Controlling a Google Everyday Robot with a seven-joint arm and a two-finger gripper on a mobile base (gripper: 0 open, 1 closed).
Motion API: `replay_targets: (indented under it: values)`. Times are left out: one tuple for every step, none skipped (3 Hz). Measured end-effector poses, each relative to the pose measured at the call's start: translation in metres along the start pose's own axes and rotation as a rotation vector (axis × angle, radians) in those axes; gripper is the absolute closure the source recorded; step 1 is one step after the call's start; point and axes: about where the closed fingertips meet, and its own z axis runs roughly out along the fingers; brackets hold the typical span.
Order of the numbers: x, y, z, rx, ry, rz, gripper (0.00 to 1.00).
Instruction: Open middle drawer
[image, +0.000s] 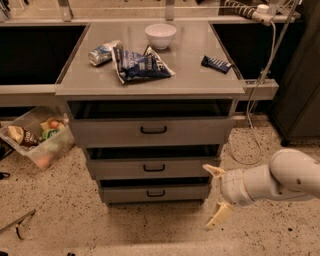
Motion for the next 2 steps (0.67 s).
replay_targets:
  values:
    - [0.004, -0.033, 0.056, 0.084, -0.100, -0.073, 0.00]
    - [0.001, -0.071, 0.097, 0.163, -0.107, -0.131, 0.00]
